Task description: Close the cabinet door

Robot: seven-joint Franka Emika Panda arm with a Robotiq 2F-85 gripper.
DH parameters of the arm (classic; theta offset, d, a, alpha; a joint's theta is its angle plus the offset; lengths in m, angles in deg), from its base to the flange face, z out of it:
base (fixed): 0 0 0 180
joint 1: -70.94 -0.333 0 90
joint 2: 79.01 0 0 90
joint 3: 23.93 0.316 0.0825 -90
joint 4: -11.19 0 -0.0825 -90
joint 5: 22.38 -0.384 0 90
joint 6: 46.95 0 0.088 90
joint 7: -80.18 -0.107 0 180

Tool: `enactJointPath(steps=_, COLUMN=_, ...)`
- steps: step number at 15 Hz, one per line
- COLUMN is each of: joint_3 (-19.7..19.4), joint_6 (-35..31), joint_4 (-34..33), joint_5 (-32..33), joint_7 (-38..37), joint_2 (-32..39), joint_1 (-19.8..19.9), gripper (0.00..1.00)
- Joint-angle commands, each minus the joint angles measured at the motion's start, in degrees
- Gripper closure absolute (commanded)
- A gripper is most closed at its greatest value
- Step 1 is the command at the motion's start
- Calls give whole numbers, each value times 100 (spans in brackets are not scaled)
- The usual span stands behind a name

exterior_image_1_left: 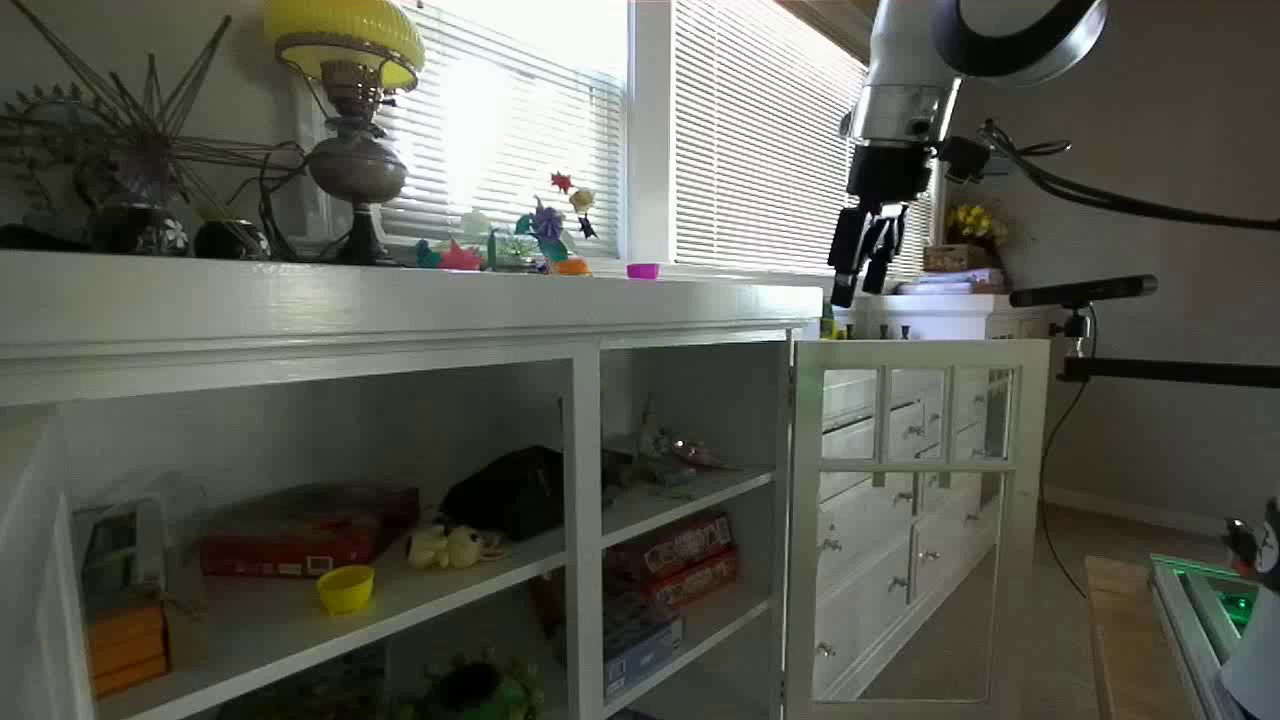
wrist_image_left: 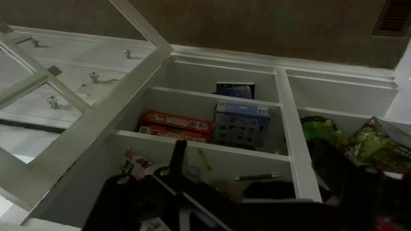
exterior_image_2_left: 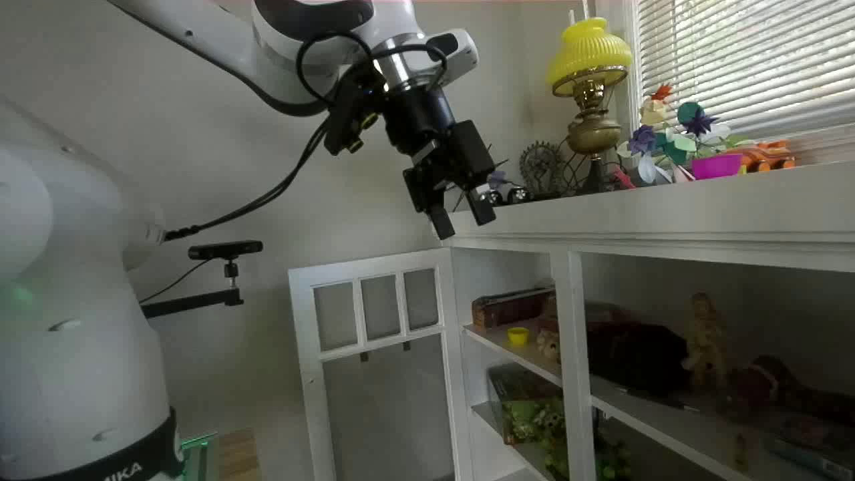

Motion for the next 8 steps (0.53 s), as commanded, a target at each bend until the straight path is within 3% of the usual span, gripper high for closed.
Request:
enactJointPath(steps=1, joint_3=-31, joint_6=31, joint_4=42, joint_5=29, joint_7=-24, joint_2=19, joint_1=-35, gripper=0)
enactJointPath(steps=8, joint_3=-31, joint_6=31, joint_4=83, joint_5=30, joint_7=-25, joint_2=93, joint_1=-36, gripper=0)
